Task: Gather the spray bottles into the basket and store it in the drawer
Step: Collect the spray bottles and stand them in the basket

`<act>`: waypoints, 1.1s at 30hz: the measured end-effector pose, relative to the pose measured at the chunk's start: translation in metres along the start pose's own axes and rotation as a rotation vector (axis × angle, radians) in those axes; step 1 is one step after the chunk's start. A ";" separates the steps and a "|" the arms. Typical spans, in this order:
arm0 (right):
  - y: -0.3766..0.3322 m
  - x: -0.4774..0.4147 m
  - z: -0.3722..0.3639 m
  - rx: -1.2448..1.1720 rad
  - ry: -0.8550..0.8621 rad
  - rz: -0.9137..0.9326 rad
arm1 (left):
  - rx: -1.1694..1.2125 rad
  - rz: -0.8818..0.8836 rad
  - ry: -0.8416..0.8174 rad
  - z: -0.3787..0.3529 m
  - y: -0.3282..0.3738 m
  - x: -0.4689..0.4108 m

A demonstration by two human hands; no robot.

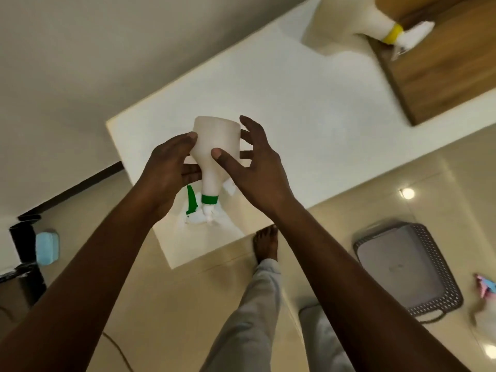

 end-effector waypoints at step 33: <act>0.460 0.277 0.363 -0.945 0.861 -0.847 | -0.403 0.577 -0.560 -0.577 -0.311 0.070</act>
Point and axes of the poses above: each hand's wrist, its own x-axis away from the middle knuckle, its own z-axis out of the back of the hand, y = z × x, the point moved 6 cm from there along -x, towards the middle knuckle, and after that the axes turned 1 degree about -x, right-handed, at the moved point
